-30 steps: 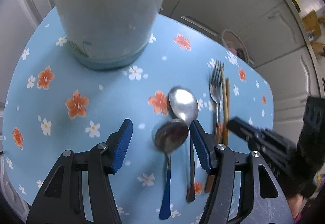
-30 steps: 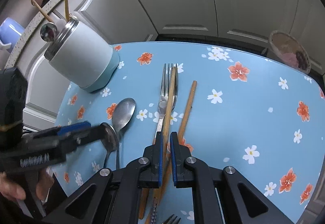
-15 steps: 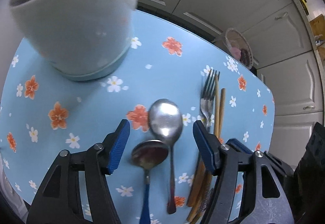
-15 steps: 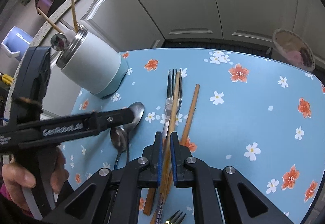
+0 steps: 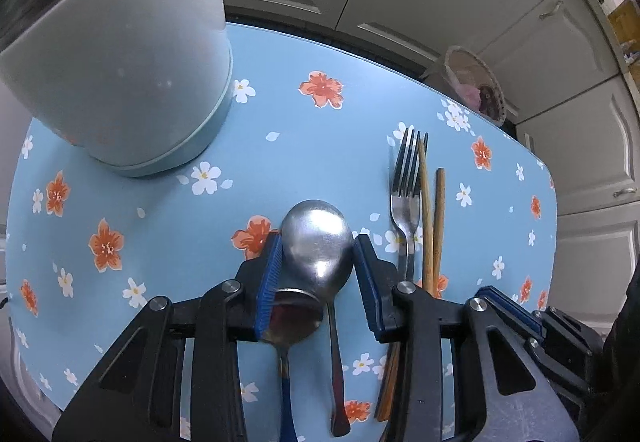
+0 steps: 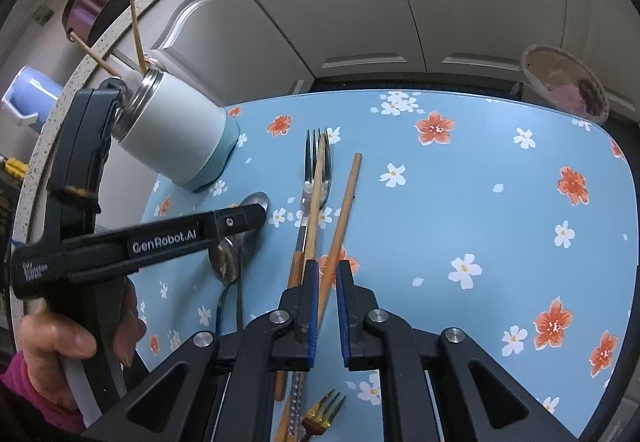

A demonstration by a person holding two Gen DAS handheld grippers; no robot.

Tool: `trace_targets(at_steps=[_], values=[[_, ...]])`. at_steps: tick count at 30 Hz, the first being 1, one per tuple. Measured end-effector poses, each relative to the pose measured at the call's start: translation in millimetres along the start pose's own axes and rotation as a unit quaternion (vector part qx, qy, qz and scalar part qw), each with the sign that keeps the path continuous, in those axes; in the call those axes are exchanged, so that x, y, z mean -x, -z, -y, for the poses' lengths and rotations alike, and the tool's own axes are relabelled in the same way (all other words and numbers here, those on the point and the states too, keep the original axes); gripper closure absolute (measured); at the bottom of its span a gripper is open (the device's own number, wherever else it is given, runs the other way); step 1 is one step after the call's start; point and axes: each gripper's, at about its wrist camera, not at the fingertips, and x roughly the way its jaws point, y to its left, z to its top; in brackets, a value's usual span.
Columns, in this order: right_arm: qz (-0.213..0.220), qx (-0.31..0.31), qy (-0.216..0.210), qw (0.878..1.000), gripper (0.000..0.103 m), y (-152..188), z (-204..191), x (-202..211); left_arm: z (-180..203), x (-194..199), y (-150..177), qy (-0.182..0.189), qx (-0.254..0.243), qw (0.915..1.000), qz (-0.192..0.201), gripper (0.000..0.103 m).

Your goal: Organize utensils

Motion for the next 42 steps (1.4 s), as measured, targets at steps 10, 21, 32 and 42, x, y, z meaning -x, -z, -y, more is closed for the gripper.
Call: trace_targets(at_steps=[10, 21, 32, 42], values=[[-0.017, 0.009, 0.000, 1.000, 0.096, -22, -13, -31, -19, 13, -2, 0.026, 0.009, 0.9996, 0.009, 0.068], [-0.038, 0.017, 0.018, 0.999, 0.096, -29, -16, -48, -24, 15, -3, 0.035, 0.019, 0.9992, 0.002, 0.097], [-0.034, 0.022, 0.040, 0.998, 0.095, -14, -1, -32, -6, 14, 4, 0.068, -0.002, 0.9973, -0.027, 0.059], [-0.032, -0.002, 0.038, 0.999, 0.095, 2, 26, -11, 24, -4, 10, 0.024, -0.034, 0.9984, -0.038, 0.048]])
